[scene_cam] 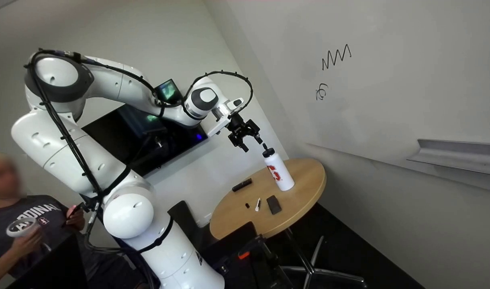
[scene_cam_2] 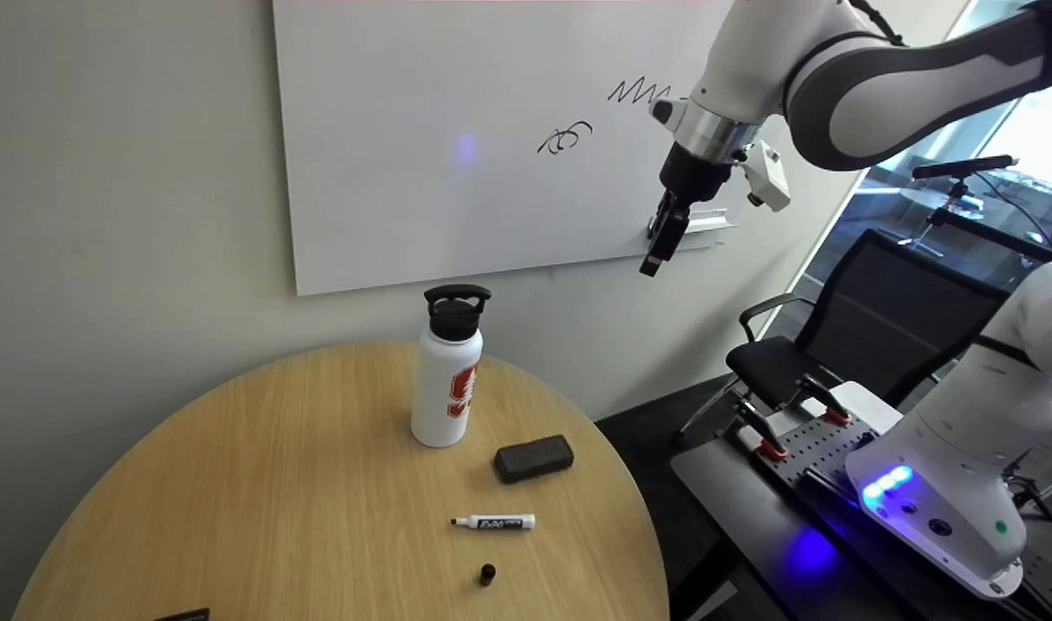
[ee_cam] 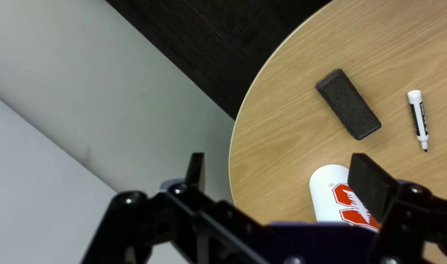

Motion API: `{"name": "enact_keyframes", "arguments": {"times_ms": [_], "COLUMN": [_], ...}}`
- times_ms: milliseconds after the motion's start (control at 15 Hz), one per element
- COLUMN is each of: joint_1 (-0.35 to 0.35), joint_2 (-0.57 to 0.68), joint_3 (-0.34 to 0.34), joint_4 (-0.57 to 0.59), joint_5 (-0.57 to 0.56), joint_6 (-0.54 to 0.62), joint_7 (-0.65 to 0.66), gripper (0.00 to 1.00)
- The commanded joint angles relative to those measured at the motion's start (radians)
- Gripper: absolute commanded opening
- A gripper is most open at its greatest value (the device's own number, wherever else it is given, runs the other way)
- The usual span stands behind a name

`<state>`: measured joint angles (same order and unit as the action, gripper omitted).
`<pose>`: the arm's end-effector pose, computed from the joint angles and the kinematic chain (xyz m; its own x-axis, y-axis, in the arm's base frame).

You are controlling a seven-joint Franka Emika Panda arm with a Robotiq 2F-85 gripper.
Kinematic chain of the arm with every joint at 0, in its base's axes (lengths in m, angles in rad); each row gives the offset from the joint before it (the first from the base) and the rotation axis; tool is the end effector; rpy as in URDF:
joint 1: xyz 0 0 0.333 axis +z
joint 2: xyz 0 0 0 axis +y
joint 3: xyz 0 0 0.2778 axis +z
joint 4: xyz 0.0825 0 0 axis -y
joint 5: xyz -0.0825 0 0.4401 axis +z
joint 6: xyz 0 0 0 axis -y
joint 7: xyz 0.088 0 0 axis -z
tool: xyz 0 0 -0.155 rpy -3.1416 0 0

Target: Move the duster to the left

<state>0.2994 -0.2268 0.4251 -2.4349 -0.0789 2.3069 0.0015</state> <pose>0.4013 0.3349 0.2717 0.7136 0.6967 0.0725 0.6821 -0.7147 0.1545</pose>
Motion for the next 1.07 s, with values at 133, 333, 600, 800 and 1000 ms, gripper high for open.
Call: {"name": "enact_keyframes", "arguments": {"times_ms": [133,333,600,800,1000], "joint_1": [0.023,0.022,0.061,0.106,0.146], "joint_2": [0.006,0.090,0.277,0.415,0.475], "joint_3": [-0.024,-0.001,0.025,0.017,-0.005], "joint_4": [0.010,0.022,0.030,0.048,0.066], "joint_5": [-0.007,-0.125,-0.297,-0.401,-0.448], "joint_6": [-0.002,0.001,0.098,0.200,0.202], "joint_7": [0.002,-0.038,-0.057,-0.079,-0.093], "gripper": [1.00,1.00,1.00,1.00,1.00]}}
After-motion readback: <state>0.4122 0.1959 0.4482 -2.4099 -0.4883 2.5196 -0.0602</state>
